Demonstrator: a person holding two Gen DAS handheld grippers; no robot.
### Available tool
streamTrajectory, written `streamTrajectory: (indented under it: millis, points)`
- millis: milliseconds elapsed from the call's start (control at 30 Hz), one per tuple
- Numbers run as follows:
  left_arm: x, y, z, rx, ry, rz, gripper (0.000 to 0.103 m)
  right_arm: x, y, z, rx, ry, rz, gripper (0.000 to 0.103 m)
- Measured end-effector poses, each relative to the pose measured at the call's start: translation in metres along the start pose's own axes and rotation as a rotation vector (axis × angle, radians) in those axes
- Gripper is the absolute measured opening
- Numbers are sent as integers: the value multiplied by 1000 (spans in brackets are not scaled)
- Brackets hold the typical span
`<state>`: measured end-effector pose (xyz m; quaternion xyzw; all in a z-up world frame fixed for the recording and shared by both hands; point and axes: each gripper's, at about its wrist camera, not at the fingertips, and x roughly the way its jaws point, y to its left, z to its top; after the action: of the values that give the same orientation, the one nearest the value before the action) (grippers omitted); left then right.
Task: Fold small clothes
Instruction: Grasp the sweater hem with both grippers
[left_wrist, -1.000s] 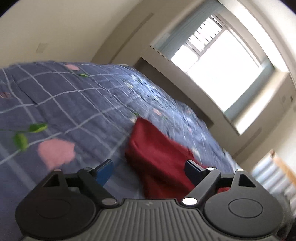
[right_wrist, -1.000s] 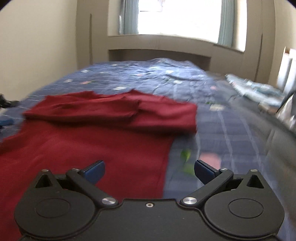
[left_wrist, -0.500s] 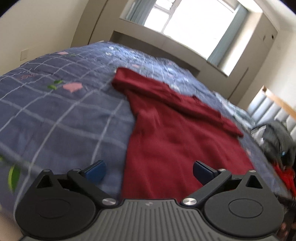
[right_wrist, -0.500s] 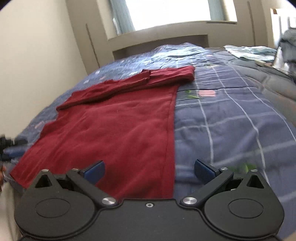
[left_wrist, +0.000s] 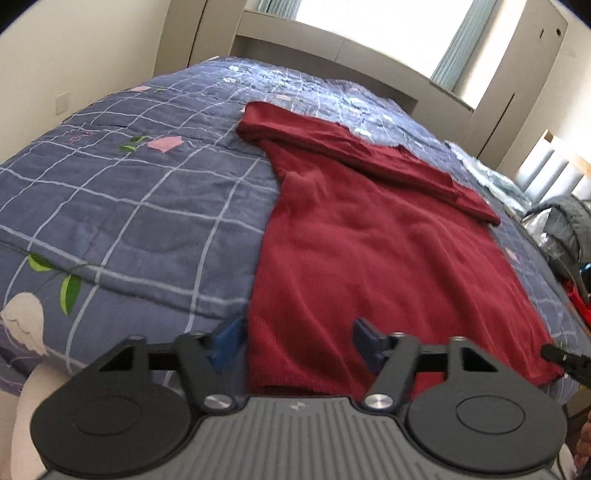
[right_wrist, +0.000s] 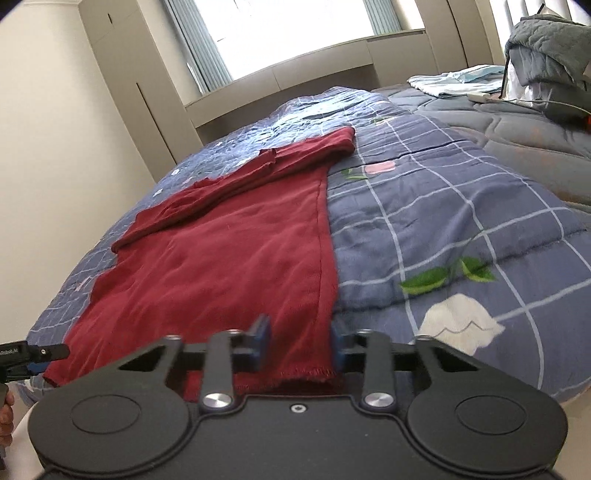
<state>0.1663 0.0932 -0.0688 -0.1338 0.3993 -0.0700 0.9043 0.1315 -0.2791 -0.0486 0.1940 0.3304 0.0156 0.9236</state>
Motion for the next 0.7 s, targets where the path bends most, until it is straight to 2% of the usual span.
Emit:
streamTrajectory:
  millis: [67, 133, 167, 233, 333, 467, 600, 700]
  points:
    - [-2, -1, -1, 13, 3, 32, 43, -2, 0, 0, 6, -2, 7, 13]
    - [-5, 1, 1, 2, 6, 37, 12, -6, 2, 1, 0, -10, 7, 8]
    - [-8, 3, 2, -13, 6, 24, 6, -8, 2, 2, -7, -15, 2, 6]
    - [-18, 3, 4, -37, -14, 10, 4, -15, 5, 3, -27, -31, -9, 5]
    - [-42, -9, 3, 32, -71, 39, 4, -30, 6, 7, -35, -60, -23, 4]
    - [-73, -17, -3, 111, -127, 34, 4, -51, 7, 10, -55, -81, -18, 4]
    - [-87, -17, -15, 142, -110, 32, 3, -67, 8, 2, -79, -65, -24, 4]
    - [-76, -11, -27, 142, -72, 48, 4, -69, 5, -9, -85, -51, -37, 4]
